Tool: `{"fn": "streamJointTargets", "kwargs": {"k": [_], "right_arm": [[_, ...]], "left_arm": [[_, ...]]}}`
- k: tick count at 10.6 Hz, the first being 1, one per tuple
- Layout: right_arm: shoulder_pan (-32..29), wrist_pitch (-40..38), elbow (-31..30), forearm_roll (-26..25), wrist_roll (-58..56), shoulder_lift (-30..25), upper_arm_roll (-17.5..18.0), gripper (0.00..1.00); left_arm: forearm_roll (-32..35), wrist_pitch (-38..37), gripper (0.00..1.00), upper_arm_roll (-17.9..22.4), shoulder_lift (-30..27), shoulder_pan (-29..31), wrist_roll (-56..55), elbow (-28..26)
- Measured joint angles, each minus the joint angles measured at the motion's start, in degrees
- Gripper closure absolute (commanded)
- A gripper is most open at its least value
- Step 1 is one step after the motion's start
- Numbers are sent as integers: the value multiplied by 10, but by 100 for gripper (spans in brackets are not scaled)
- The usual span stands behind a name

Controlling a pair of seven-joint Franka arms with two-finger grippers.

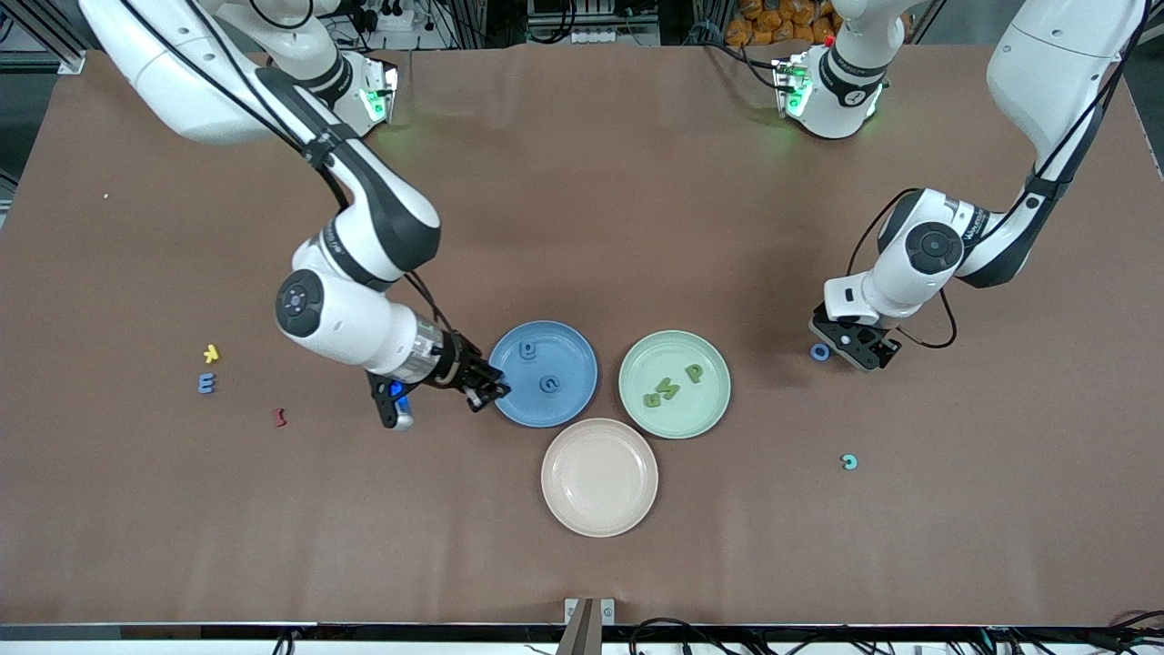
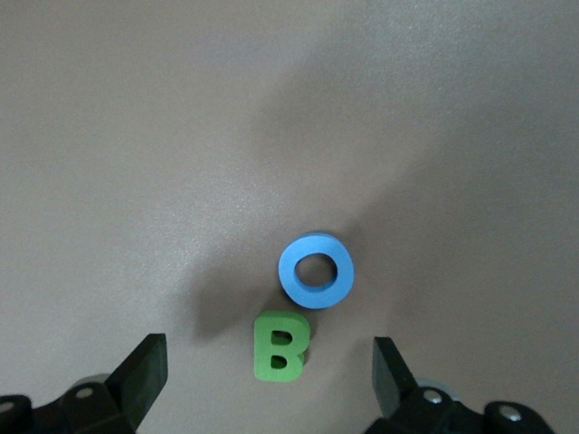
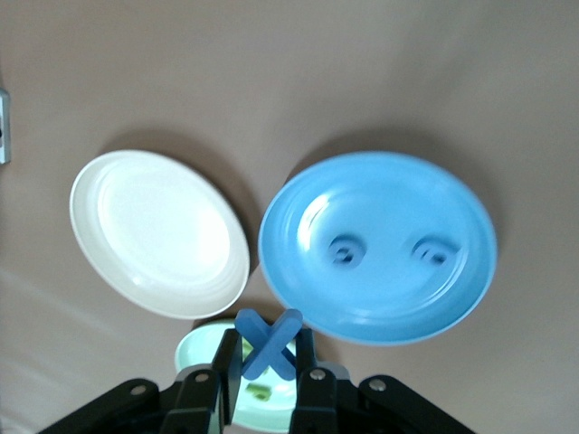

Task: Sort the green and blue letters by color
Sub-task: 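Place the x on the blue plate while the left gripper grasps the B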

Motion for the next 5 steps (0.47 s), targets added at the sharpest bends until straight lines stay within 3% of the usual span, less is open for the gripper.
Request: {"fn": "streamJointTargets", "kwargs": {"k": [3,4,5], "right_arm": [[22,4,-2,0,12,6,-24,0],[19,1,-9,-3,-9,8,-34,0],[14,-13,-13,-9,-33,10,-43,0]], "left_arm": [[0,12,82,0,10,5,0,-4],[0,19,96,0,12,6,0,-5],[0,24,100,-1,12,6,0,-7]]}}
